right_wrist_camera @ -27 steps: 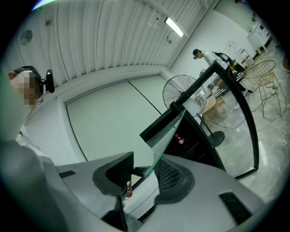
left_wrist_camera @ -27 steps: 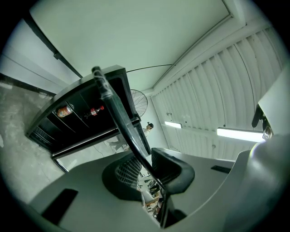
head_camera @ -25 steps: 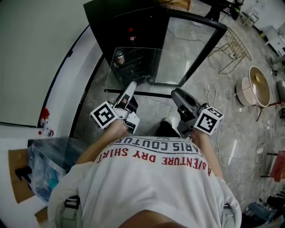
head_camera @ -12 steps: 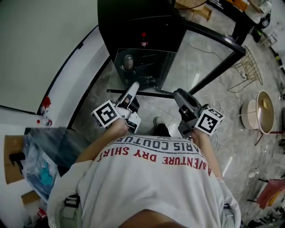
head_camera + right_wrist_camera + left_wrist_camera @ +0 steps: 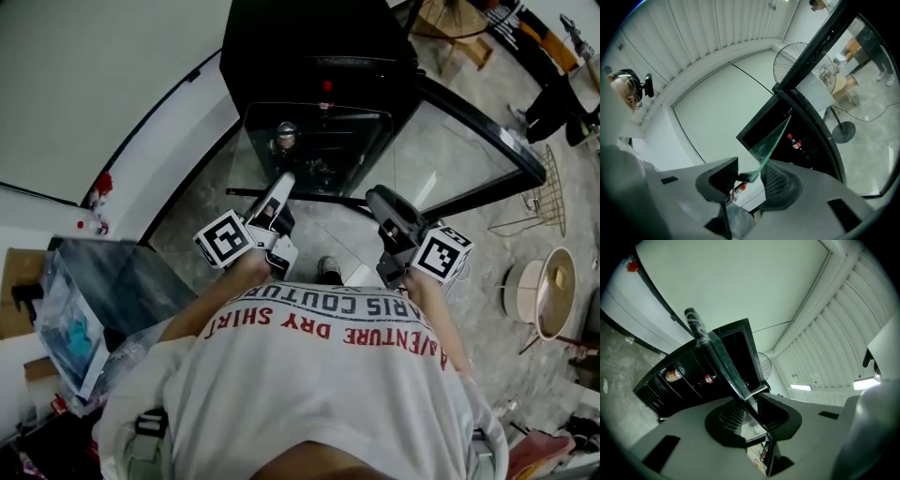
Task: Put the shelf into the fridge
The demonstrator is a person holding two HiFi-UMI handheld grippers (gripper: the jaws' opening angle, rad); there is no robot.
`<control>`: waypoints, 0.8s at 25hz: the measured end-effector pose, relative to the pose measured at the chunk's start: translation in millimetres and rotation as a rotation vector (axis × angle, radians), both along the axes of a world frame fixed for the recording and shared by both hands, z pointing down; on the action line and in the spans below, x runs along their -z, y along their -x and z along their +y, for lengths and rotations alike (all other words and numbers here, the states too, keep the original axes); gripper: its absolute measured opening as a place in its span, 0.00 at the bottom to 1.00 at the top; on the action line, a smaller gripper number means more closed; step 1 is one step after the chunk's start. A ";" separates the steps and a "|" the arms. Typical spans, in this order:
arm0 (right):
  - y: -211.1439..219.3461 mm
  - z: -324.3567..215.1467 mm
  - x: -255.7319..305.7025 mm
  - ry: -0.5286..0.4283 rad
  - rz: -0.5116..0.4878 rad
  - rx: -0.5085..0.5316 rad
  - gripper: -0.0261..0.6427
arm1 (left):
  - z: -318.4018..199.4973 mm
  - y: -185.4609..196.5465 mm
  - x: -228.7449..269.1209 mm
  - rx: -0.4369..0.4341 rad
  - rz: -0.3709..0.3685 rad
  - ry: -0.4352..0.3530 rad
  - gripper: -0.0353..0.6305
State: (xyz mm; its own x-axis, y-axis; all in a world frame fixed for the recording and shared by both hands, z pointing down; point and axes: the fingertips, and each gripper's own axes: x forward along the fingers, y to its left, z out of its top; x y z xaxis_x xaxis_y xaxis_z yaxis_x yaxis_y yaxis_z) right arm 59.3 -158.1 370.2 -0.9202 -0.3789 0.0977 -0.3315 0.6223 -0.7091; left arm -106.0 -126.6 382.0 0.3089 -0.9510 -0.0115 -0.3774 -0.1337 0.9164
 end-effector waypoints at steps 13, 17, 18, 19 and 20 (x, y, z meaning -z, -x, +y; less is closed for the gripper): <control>7.5 -65.0 -17.3 0.020 0.005 0.137 0.26 | -40.9 -1.6 -18.2 0.129 -0.011 0.038 0.19; 5.0 -78.9 -28.5 0.049 0.018 0.152 0.26 | -51.3 -2.8 -22.6 0.158 -0.021 0.041 0.19; 5.3 -81.7 -30.5 0.054 0.018 0.156 0.26 | -53.2 -2.5 -23.7 0.165 -0.025 0.042 0.19; 6.1 -84.2 -32.3 0.058 0.018 0.162 0.26 | -54.7 -1.9 -24.9 0.173 -0.030 0.044 0.19; 6.9 -86.7 -34.1 0.061 0.019 0.168 0.26 | -56.2 -1.3 -26.3 0.179 -0.034 0.046 0.19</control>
State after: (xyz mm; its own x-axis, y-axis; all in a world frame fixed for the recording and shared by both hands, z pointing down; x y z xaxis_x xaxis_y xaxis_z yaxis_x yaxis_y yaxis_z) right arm 52.4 -244.8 404.3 -0.9679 -0.2132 0.1333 -0.2401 0.6258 -0.7421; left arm -104.7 -182.8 408.3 0.1338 -0.9902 0.0409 -0.4225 -0.0197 0.9061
